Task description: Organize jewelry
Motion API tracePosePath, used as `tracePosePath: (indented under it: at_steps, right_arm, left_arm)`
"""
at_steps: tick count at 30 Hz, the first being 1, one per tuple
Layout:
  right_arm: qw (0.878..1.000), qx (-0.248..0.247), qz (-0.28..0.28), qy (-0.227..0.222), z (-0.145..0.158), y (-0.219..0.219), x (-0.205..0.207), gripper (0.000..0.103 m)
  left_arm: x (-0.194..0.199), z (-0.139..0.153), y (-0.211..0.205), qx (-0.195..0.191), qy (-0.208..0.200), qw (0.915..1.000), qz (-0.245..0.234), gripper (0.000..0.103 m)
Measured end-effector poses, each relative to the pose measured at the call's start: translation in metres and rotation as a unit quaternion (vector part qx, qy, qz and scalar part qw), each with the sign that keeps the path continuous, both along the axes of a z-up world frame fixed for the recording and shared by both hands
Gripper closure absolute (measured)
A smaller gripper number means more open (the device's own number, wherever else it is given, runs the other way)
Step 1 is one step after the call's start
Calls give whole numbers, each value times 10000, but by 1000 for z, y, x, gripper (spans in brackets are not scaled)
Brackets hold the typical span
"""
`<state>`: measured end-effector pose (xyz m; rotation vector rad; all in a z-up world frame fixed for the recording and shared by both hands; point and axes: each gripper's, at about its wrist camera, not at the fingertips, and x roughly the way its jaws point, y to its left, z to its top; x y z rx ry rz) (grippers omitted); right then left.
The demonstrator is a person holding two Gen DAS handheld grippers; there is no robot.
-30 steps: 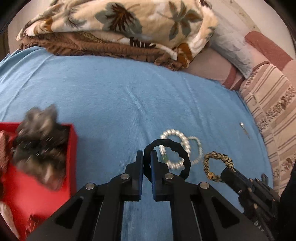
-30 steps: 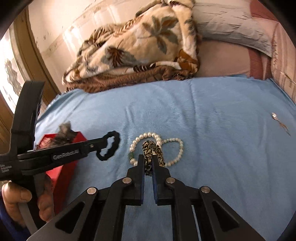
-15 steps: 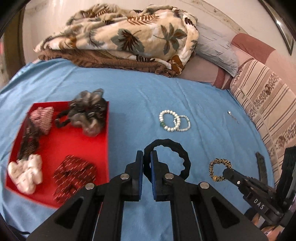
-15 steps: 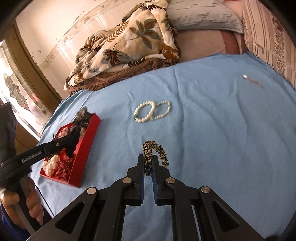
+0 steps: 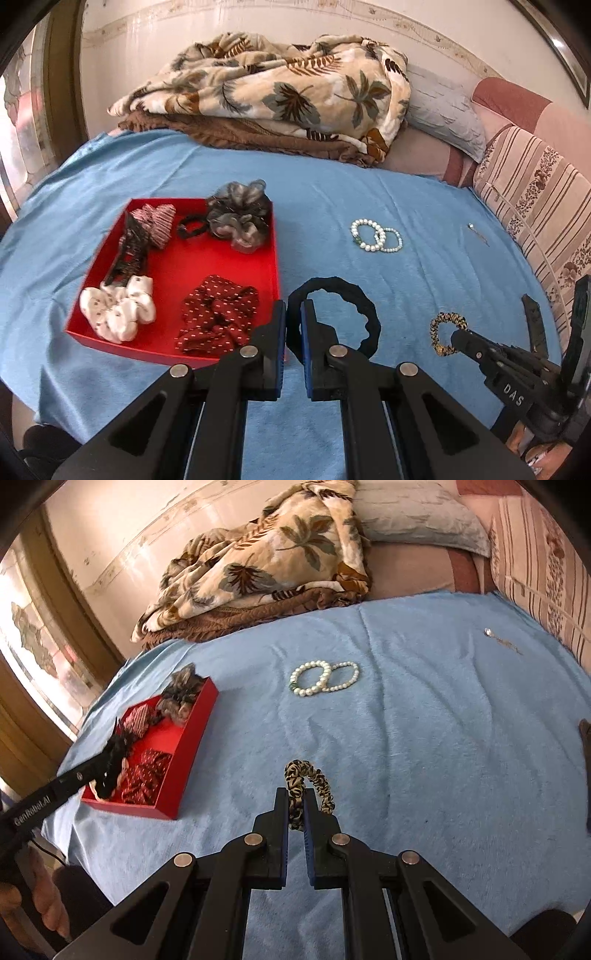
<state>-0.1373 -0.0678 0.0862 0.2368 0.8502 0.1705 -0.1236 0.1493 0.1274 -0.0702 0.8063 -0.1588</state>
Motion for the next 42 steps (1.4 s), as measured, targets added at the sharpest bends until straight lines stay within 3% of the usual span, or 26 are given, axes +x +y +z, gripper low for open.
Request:
tracePosePath:
  at_steps: [8,18,42]
  right_arm:
    - [9987,-459,205,-123,11,25,-14,95]
    - [9975,-631,299,-61,9,41,-17,95]
    - [9956,-819,412,216,-2,61,-11,94]
  left_arm:
    - [-14,7,2,368,-237,9990,47,95]
    - [-12,-3,13,545,-101,9982,235,95]
    - [-5,-19,29,552,153,9978,348,95]
